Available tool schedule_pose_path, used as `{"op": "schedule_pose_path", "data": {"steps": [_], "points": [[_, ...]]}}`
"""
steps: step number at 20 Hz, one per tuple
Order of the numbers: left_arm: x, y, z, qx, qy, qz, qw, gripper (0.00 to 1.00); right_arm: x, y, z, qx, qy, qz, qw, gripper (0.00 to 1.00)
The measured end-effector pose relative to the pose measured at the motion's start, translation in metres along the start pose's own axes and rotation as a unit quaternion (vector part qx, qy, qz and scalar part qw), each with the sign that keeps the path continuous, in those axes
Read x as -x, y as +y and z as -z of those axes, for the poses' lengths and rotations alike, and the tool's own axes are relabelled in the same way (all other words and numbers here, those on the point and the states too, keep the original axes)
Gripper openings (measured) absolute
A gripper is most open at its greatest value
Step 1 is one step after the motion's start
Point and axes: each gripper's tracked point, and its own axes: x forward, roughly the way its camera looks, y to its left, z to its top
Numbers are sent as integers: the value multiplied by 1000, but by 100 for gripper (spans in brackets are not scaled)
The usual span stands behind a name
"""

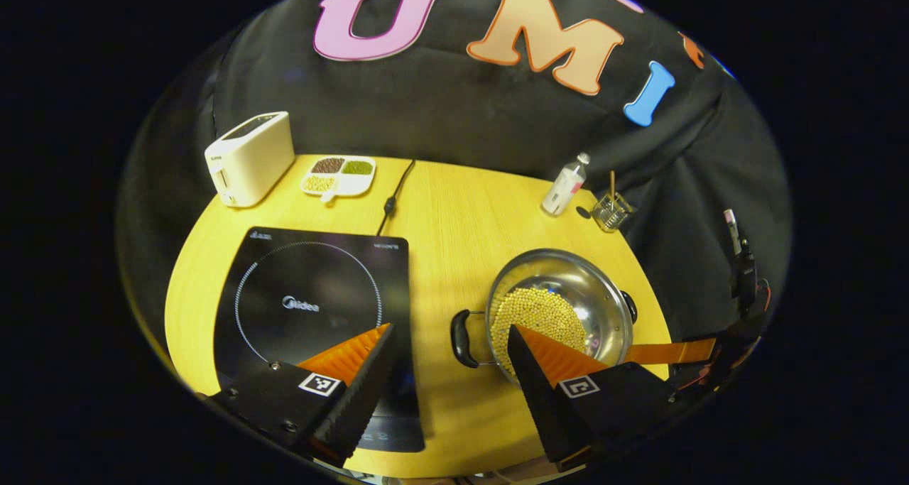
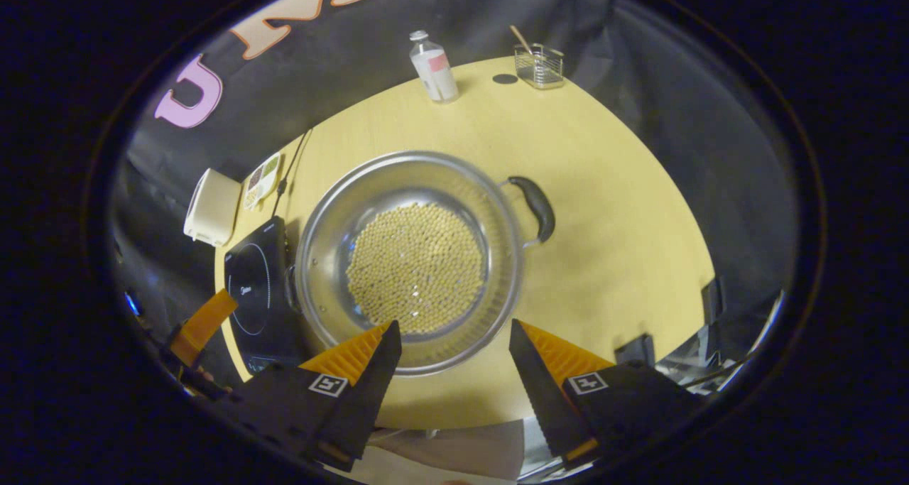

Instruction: First push the handle of the pot to place it horizontally, then grasp the pot with both hands and set it on the induction cooktop.

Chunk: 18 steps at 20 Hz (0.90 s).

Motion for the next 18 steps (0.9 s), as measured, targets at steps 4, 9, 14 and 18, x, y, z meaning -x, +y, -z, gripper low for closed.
{"op": "schedule_pose_path", "data": {"steps": [4,9,14,18], "points": [[-32,-11,6,19,33,-33,999,96,-20,-36,-46,19,5,-5,1000,96],[-64,-6,20,44,83,-72,993,95,-55,-40,-70,31,37,-44,998,96],[-77,-7,40,62,143,-79,985,95,-87,-40,-74,41,70,-74,994,96],[-90,-14,49,77,174,-74,979,92,-104,-39,-75,32,98,-108,989,84]]}}
